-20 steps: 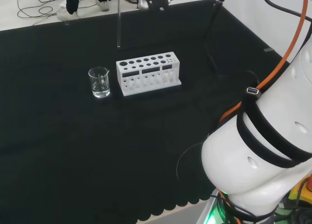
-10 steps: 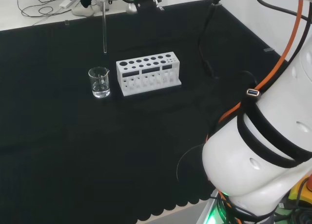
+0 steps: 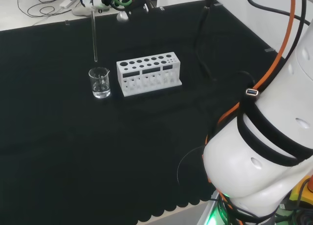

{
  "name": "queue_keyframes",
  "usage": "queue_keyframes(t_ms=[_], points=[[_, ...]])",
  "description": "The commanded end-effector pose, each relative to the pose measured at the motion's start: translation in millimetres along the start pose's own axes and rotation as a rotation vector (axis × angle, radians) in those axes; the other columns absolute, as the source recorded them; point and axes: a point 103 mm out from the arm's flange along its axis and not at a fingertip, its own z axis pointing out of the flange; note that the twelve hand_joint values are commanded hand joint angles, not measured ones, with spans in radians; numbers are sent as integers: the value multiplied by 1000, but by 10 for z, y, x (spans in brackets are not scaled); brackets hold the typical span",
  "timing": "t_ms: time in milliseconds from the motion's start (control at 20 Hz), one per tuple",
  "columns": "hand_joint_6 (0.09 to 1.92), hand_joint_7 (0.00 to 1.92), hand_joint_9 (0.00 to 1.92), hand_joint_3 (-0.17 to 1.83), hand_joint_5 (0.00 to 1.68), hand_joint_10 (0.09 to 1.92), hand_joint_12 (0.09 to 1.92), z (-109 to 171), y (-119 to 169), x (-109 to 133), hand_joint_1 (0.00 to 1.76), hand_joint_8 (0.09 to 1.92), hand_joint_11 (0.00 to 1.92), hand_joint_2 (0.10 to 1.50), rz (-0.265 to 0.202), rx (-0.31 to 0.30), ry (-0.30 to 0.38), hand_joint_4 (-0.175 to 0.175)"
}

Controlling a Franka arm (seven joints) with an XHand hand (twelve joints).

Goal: Stir in the beaker to the left of the white test tube rack with the glass rod.

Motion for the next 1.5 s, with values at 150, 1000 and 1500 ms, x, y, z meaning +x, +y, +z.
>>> queue_keyframes(t_ms=[150,1000,1500], points=[[241,1236,1600,-175,1271,834,728,121,158,-42,1313,893,1603,1097,-13,6,12,-175],[236,1236,1598,-175,1274,835,733,546,397,-273,1313,894,1602,1097,-2,35,21,-175],[234,1236,1599,-175,1274,837,736,792,339,-315,1313,894,1602,1097,-5,46,22,-175]])
